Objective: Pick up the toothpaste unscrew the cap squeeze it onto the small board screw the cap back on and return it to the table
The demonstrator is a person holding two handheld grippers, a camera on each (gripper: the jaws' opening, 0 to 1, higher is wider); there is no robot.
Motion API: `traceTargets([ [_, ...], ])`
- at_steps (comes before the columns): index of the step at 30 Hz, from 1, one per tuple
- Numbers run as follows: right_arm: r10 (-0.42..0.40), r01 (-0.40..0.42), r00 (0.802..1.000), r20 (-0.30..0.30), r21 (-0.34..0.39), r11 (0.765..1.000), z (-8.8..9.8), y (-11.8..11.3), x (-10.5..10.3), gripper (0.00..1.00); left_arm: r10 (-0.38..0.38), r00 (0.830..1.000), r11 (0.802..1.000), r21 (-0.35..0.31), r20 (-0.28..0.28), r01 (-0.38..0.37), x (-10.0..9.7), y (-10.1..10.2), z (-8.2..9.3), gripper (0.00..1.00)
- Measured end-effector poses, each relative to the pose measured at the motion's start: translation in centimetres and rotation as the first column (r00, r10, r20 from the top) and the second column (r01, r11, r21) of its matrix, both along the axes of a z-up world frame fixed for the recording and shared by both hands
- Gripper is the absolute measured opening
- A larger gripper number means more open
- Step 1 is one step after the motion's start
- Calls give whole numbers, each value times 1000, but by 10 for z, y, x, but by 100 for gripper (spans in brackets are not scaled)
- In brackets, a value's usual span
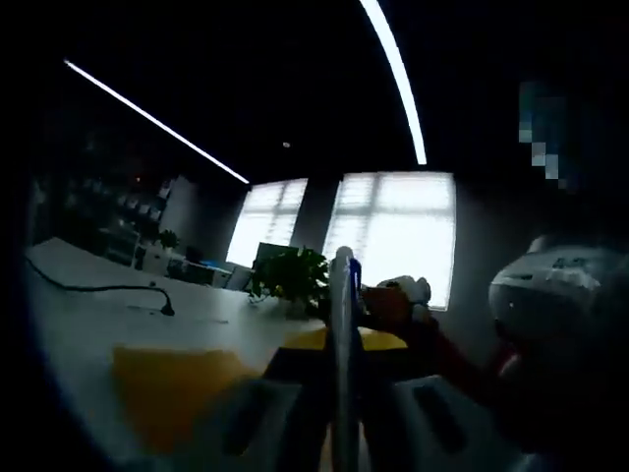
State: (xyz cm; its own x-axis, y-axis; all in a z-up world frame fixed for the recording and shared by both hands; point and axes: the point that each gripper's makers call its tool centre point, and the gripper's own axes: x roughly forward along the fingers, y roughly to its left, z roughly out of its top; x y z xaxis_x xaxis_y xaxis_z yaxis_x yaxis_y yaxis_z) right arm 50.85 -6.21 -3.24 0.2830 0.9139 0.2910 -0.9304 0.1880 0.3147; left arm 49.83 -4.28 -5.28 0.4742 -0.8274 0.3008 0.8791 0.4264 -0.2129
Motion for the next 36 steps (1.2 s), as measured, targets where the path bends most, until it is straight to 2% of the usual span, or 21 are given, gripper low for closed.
traceTargets([
  [4, 38, -32, 995, 91, -75, 997, 3, 21, -10, 19, 1, 1000, 1000, -18, -23, -1, -6, 4, -8, 7],
  [5, 34, -23, 995, 95, -123, 992, -1, 26, -10, 19, 17, 1000, 999, -31, -9, -17, -6, 8, -10, 7],
  [6, 38, -25, 995, 92, -136, 990, -1, 28, -11, 18, 22, 1000, 999, -48, -12, -23, -5, 12, -12, 7],
  [7, 51, -37, 995, 87, -155, 987, -3, 32, -12, 18, 16, 1000, 998, -60, -25, -17, -6, 14, -13, 7],
  [8, 61, -45, 994, 86, -172, 984, -5, 33, -13, 17, -3, 998, 998, -63, -62, -1, -7, 13, -18, 7],
  [9, 80, -63, 994, 79, -199, 978, -8, 37, -17, 16, -15, 996, 999, -43, -83, 11, -9, 13, -23, 8],
  [10, 89, -70, 993, 78, -216, 974, -9, 39, -18, 15, -19, 996, 1000, 10, -86, 20, -10, 10, -31, 8],
  [12, 94, -55, 988, 124, -287, 956, -16, 45, -22, 14, 15, 999, 996, 84, -45, -11, -8, 11, -40, 10],
  [13, 93, -43, 985, 146, -310, 950, -17, 47, -22, 14, 24, 999, 995, 101, -31, -21, -7, 11, -41, 10],
  [16, 105, -32, 977, 187, -356, 934, -21, 53, -28, 14, -16, 997, 992, 126, -78, 26, -9, 9, -45, 11],
  [18, 117, -40, 974, 192, -368, 929, -21, 54, -31, 13, -21, 997, 990, 137, -72, 31, -8, 9, -42, 12],
  [20, 123, -29, 967, 221, -387, 922, -21, 54, -32, 13, -31, 998, 987, 156, -59, 40, -8, 11, -40, 12],
  [21, 123, -28, 968, 220, -391, 920, -21, 54, -32, 13, -40, 997, 983, 174, -63, 50, -8, 10, -39, 12],
  [23, 123, -25, 967, 223, -395, 918, -22, 54, -31, 13, -37, 999, 983, 180, -22, 40, -9, 10, -32, 12],
  [26, 111, -35, 974, 197, -356, 934, -22, 51, -29, 14, -12, 1000, 984, 177, 9, 11, -7, 10, -29, 12],
  [28, 89, -16, 974, 211, -327, 945, -21, 50, -26, 16, 44, 998, 982, 184, -52, -33, -4, 16, -30, 9],
  [29, 72, 11, 967, 243, -324, 946, -20, 49, -24, 18, 85, 995, 979, 193, -57, -73, -1, 19, -28, 8],
  [31, 59, 22, 967, 248, -310, 951, -15, 46, -23, 19, 121, 993, 970, 209, 11, -121, -1, 22, -23, 8],
  [33, 46, 12, 973, 227, -250, 968, 1, 45, -23, 20, 180, 983, 951, 248, 33, -183, 1, 27, -24, 7],
  [34, 31, 22, 973, 227, -226, 974, 9, 44, -20, 20, 199, 980, 941, 277, 15, -195, 3, 28, -28, 7],
  [36, 36, 13, 971, 237, -202, 979, 18, 44, -21, 17, 238, 971, 897, 375, 38, -234, 6, 29, -36, 7],
])
